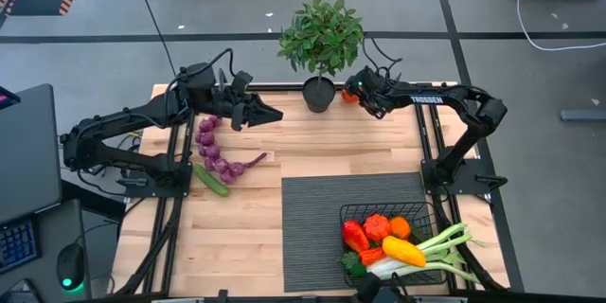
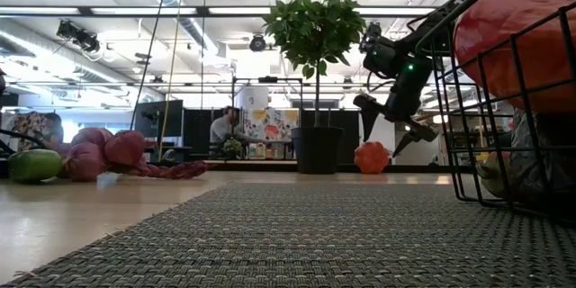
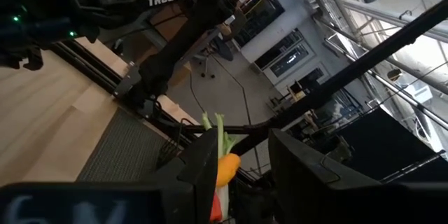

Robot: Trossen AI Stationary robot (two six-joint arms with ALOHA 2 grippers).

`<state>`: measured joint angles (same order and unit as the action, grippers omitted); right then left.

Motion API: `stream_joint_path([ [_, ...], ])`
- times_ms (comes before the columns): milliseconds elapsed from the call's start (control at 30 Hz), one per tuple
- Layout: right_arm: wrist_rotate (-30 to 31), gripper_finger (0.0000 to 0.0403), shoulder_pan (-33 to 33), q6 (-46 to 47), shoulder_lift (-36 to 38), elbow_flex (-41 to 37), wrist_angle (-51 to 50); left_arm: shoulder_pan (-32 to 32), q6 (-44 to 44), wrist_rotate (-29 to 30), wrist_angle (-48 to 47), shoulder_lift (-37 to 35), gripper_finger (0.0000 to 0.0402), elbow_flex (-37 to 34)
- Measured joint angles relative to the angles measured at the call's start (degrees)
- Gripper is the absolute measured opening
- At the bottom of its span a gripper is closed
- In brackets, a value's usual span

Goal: Build produce basket
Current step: Put the orange pumpkin into the black wire basket

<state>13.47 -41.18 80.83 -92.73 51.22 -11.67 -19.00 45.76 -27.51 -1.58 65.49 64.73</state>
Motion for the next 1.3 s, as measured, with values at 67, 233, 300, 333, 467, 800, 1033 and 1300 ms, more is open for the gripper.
stream_joint_path([
  [67, -0.46, 0.0348, 0.1, -0.01, 0.0, 0.0, -0.25, 0.0, 0.05, -0.01, 0.0, 0.0, 0.0133, 0.0],
  [233, -1.4, 0.0347, 0.14, 0.01, 0.0, 0.0, -0.21, 0.0, 0.28, -0.94, 0.0, 0.0, 0.0133, 0.0],
  [300, -1.79, 0.0347, 0.31, 0.01, 0.0, 0.0, -0.21, 0.0, 0.37, -1.09, 0.02, -0.02, 0.0133, 0.0],
  [333, -1.99, 0.0346, 0.42, 0.01, 0.0, 0.0, -0.19, 0.0, 0.39, -1.13, 0.02, 0.0, 0.0133, 0.0],
  [467, -2.16, 0.033, 0.98, 0.51, 0.0, 0.0, -0.19, 0.0, 0.48, -1.14, 0.02, 0.0, 0.0133, 0.0],
  [800, -0.07, 0.0254, 0.99, 6.04, 0.0, 0.03, 4.33, 0.0, 0.68, -1.14, 0.02, 0.0, 0.0133, 0.0],
  [1033, 0.3, 0.027, 0.95, 8.77, 0.0, 0.04, 5.42, 0.0, 3.17, -1.68, 0.04, 0.0, 0.0133, 0.0],
  [1300, 4.9, 0.0269, -0.22, 11.14, 0.0, 0.04, 3.09, 0.0, 3.17, -2.47, 0.04, 0.0, 0.0133, 0.0],
])
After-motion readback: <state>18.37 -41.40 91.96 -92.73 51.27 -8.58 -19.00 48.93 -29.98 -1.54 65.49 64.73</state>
